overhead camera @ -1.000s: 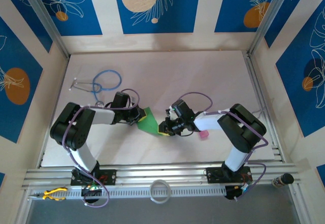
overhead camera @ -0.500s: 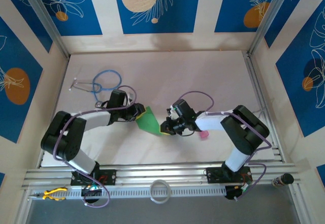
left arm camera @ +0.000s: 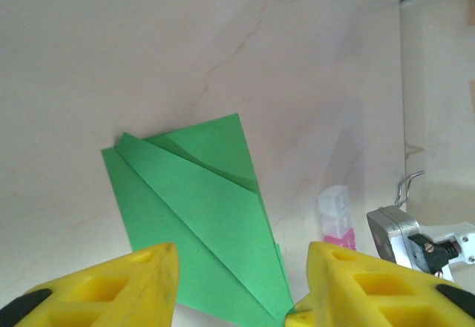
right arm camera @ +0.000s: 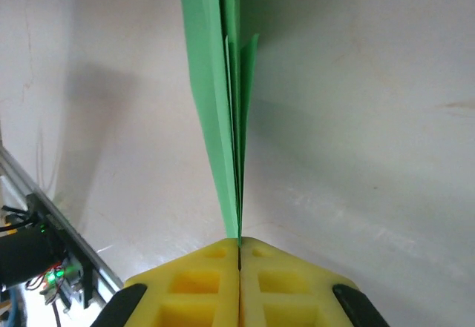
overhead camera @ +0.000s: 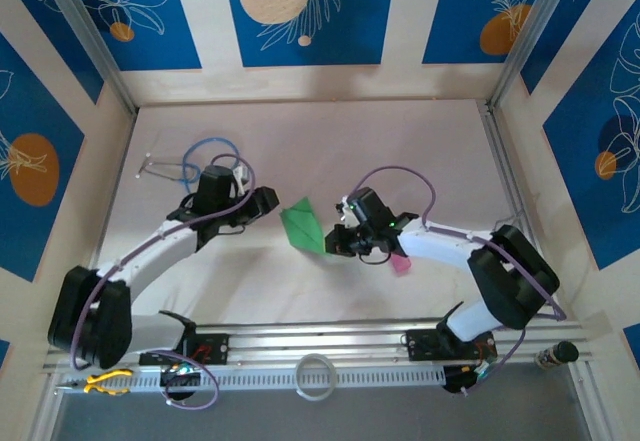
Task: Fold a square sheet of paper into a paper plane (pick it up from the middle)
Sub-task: Turn over the paper at the center of the table.
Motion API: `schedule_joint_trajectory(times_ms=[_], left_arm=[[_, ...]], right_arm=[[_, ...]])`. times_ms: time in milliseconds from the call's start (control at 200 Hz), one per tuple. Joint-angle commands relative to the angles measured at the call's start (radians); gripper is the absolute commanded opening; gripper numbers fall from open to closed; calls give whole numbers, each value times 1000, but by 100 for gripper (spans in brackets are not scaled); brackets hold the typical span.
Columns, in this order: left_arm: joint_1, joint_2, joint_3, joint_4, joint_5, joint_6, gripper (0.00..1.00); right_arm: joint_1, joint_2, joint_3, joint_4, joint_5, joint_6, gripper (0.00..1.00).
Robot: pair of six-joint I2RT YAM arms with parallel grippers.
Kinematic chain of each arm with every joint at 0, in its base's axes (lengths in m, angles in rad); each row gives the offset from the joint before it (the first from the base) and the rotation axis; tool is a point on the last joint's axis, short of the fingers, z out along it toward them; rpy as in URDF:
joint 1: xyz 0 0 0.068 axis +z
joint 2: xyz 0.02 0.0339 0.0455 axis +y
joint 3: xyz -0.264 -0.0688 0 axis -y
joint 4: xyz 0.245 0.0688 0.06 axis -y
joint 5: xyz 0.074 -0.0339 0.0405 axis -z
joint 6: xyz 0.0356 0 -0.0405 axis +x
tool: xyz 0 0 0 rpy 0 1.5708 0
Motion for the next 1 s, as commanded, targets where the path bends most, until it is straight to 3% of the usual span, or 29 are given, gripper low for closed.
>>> schedule_joint_trajectory(times_ms=[0,235,395,625,890,990], left_arm=[[9,-59,14,-71,-72,62,52],[12,-165,-28,-74,-151,106,65],[13,-196,-7,-91,-128,221,79],[17,-211,42,-196,-182,331,100],[32,-291,2,-233,-307,335,100],[38,-315,-16,-230,-275,363,100]], right_arm=[[-7,-55,39,-116,98,-90,7],[-7,-129,57,-193,215,-174,6],[-7,-159,60,-223,281,-201,6],[-5,-196,74,-255,373,-250,6],[1,-221,96,-299,449,-312,6],[4,-210,119,-327,467,-339,6]])
